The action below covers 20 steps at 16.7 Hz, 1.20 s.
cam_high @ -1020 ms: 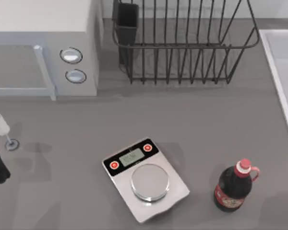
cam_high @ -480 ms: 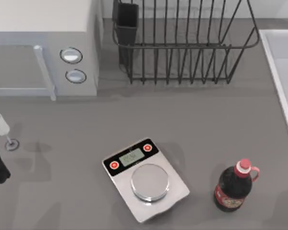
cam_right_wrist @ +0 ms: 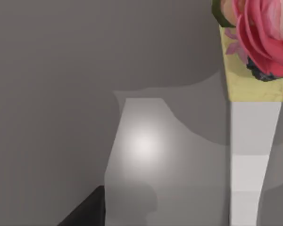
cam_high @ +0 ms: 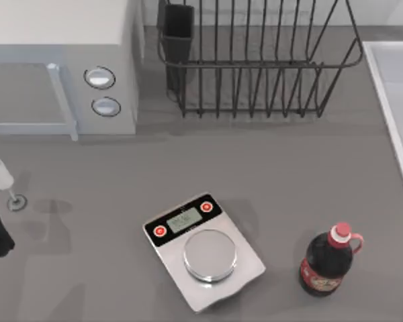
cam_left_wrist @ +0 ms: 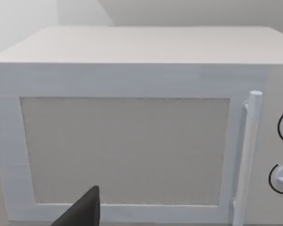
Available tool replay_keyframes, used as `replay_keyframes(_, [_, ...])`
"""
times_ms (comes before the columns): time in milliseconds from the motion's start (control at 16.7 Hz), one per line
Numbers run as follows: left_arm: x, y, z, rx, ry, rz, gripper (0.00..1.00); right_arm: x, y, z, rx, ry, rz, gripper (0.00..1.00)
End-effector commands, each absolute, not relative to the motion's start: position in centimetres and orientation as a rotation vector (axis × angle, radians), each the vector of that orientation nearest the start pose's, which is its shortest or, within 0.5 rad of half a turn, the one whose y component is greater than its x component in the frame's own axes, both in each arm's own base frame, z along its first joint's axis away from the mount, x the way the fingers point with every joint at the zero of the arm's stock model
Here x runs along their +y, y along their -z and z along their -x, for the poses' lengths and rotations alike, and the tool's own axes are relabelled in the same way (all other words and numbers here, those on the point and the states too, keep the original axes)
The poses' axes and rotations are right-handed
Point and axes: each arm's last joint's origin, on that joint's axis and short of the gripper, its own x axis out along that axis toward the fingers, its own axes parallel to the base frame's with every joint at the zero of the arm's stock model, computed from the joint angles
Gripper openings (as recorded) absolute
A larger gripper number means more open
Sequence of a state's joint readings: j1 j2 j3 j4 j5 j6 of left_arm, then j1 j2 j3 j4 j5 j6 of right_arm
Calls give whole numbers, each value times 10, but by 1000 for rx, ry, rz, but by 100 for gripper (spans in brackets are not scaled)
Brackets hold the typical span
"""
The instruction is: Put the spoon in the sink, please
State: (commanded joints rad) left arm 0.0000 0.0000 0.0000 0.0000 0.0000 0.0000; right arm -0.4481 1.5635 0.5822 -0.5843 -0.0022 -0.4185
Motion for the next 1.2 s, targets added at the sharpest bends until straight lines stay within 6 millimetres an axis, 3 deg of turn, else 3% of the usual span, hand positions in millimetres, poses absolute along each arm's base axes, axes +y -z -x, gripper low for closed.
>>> replay_keyframes(240, [-1,-160,-106,0,0,0,100,-91,-93,-189,1565,24,-23,100])
replay_keyframes(1020, [-1,-160,-106,0,0,0,100,-91,-93,-189,1565,24,-23,2])
replay_keyframes(1200, [-1,-160,-106,0,0,0,100,-91,-93,-189,1565,24,-23,0])
